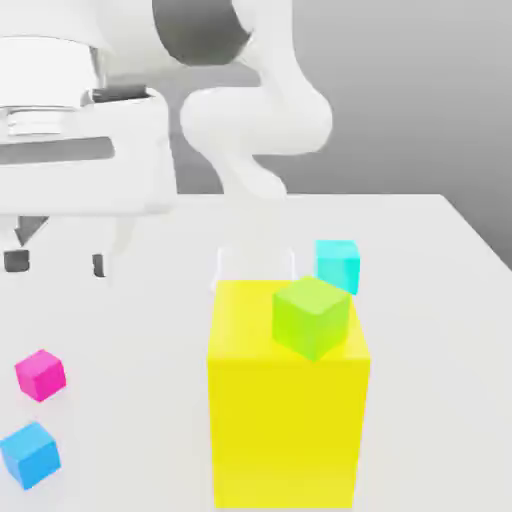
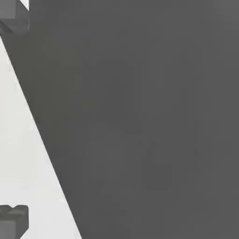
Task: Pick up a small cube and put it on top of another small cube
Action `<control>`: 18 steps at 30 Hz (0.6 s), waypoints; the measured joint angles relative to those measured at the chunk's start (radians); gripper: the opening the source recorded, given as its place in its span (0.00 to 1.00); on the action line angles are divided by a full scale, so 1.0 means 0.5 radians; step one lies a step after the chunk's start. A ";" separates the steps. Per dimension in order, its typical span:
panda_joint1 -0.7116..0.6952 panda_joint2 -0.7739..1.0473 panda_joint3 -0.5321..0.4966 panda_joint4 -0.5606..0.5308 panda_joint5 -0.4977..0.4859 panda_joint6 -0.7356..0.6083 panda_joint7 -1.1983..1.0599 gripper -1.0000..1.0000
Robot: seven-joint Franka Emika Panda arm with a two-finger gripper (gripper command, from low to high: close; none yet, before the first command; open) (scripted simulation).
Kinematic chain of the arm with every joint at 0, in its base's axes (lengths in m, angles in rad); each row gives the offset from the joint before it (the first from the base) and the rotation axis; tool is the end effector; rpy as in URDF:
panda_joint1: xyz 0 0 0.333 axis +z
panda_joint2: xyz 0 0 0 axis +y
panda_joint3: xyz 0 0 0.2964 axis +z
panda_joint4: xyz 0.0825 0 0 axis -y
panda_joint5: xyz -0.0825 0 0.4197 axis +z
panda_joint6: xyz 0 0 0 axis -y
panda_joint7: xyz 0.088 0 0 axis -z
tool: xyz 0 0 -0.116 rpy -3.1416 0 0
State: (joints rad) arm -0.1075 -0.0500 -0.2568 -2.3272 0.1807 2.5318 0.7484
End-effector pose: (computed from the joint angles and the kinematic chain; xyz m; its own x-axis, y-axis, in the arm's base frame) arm 0.5180 -0.1984 0.3324 0.3056 -0.9493 0.0732 -0.9099 -0.3138 -0.2713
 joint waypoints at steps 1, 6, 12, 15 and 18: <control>-0.033 0.073 -0.011 -0.003 0.019 0.022 -0.006 0.50; -0.141 0.431 -0.057 -0.017 0.084 0.137 -0.015 0.50; -0.269 0.856 -0.087 -0.012 0.159 0.316 -0.034 0.50; -0.365 1.076 0.024 0.037 0.271 0.475 -0.115 0.50; -0.384 1.115 0.047 0.046 0.290 0.504 -0.130 0.00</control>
State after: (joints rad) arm -0.2994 0.5077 -0.2333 -2.3043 0.3258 2.7838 0.6834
